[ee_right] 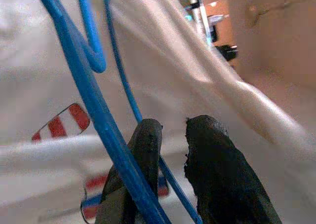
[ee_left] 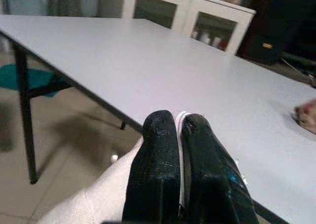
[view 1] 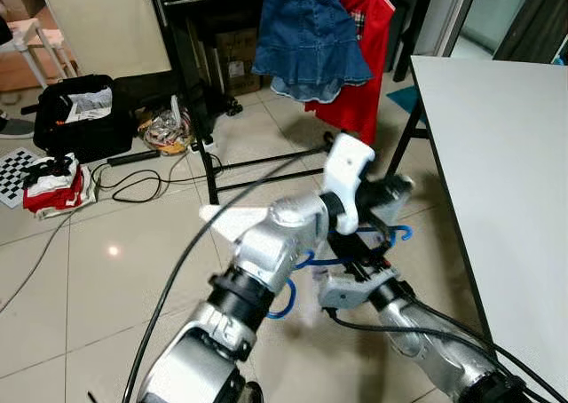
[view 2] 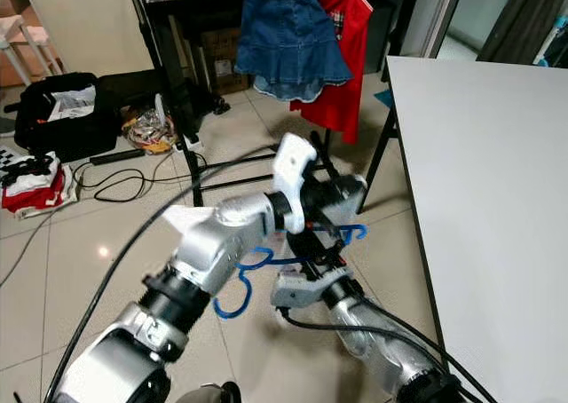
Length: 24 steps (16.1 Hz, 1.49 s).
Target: Hang hanger
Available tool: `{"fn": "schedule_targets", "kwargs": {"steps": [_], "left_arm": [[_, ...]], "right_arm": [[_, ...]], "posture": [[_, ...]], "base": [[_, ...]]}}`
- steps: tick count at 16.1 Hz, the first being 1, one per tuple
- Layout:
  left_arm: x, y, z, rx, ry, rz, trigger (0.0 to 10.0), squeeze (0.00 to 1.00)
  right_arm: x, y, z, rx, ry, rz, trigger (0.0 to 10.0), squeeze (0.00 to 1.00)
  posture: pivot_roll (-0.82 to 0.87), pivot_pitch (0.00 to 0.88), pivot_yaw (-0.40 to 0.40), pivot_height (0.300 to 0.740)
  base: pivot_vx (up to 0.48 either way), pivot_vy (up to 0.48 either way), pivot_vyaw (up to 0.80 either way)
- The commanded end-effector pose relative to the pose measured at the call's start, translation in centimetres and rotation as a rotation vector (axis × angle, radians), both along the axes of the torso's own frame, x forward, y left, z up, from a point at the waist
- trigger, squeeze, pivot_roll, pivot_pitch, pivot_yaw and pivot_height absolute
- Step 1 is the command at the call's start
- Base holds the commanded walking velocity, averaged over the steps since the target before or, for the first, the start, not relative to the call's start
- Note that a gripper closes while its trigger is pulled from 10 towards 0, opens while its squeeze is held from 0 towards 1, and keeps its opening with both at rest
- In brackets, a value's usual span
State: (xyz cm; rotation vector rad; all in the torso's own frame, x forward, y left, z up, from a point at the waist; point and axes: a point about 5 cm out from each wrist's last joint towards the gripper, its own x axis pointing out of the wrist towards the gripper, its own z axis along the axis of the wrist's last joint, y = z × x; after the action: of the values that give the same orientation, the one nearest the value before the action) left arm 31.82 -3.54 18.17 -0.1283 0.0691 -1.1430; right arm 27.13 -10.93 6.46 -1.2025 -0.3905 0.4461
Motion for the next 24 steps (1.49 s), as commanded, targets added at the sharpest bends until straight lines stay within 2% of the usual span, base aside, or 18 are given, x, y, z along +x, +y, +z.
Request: {"fn": "schedule_targets", "kwargs": {"steps": [1, 6, 8, 10, 11, 13, 15, 16, 18, 20, 22, 23, 24], "left_arm": [[-1.7, -2.4, 1.7, -0.065, -0.042, -0.114, 10.0, 0.00], [-1.8, -1.9, 1.0, -0.018, -0.071, -0.209, 10.0, 0.00], [-1.5, -1.7, 0.6, 0.003, -0.074, -0.205, 10.0, 0.00], [-0.8, -0.7, -0.4, 0.046, -0.073, -0.168, 10.0, 0.00], [-0.6, -0.2, -0.9, 0.059, -0.076, -0.151, 10.0, 0.00], [-0.4, 0.8, -1.4, 0.062, -0.073, -0.133, 10.0, 0.00], [0.0, 2.2, -1.3, 0.037, -0.091, -0.115, 10.0, 0.00], [0.0, 2.3, -1.1, 0.026, -0.095, -0.118, 10.0, 0.00], [-0.1, 1.9, 0.0, -0.034, -0.116, -0.138, 10.0, 0.00], [0.0, 1.4, 0.2, -0.044, -0.110, -0.135, 10.0, 0.00], [-0.1, 1.0, 0.4, -0.058, -0.103, -0.138, 10.0, 0.00], [-0.3, 0.7, 0.8, -0.086, -0.090, -0.148, 10.0, 0.00], [-0.5, 0.5, 1.0, -0.103, -0.085, -0.155, 10.0, 0.00]], "right_arm": [[-0.3, 1.8, 0.3, 0.033, 0.064, 0.095, 10.0, 0.00], [-1.5, 3.0, 1.6, 0.060, 0.015, 0.236, 10.0, 0.00], [-1.5, 3.1, 2.2, 0.065, -0.011, 0.246, 10.0, 0.00], [-1.6, 3.0, 3.0, 0.133, -0.014, 0.252, 10.0, 0.00], [-2.1, 3.2, 3.0, 0.174, 0.008, 0.281, 10.0, 0.00], [-2.9, 3.5, 2.7, 0.182, 0.031, 0.329, 10.0, 0.00], [-3.0, 3.4, 2.1, 0.167, 0.052, 0.325, 10.0, 0.00], [-3.0, 3.4, 2.0, 0.166, 0.058, 0.327, 10.0, 0.00], [-2.8, 4.2, 1.1, 0.143, 0.128, 0.372, 10.0, 0.00], [-2.5, 4.7, 0.9, 0.100, 0.126, 0.379, 10.0, 0.00], [-1.8, 4.6, 0.2, 0.039, 0.140, 0.327, 10.0, 0.00], [-1.3, 4.2, -1.0, -0.033, 0.190, 0.277, 10.0, 0.00], [-1.0, 3.9, -1.7, -0.049, 0.223, 0.245, 10.0, 0.00]], "posture": [[0.05, 0.090, 0.090, 0.740], [0.05, 0.091, 0.087, 0.740], [0.05, 0.091, 0.087, 0.740], [0.04, 0.085, 0.094, 0.740], [0.04, 0.085, 0.094, 0.740], [0.04, 0.083, 0.094, 0.740], [0.05, 0.082, 0.086, 0.740], [0.05, 0.082, 0.085, 0.740], [0.05, 0.080, 0.077, 0.740], [0.05, 0.078, 0.075, 0.740], [0.05, 0.077, 0.074, 0.740], [0.05, 0.078, 0.074, 0.740], [0.05, 0.079, 0.073, 0.740]], "base": [[0.000, 0.000, 0.00], [0.000, 0.000, 0.00], [0.000, 0.000, 0.00], [0.000, 0.000, 0.00], [0.000, 0.000, 0.00], [0.000, 0.000, 0.00], [0.000, 0.000, 0.00], [0.000, 0.000, 0.00], [0.000, 0.000, 0.00], [0.000, 0.000, 0.00], [0.000, 0.000, 0.00], [0.000, 0.000, 0.00], [0.000, 0.000, 0.00]]}}
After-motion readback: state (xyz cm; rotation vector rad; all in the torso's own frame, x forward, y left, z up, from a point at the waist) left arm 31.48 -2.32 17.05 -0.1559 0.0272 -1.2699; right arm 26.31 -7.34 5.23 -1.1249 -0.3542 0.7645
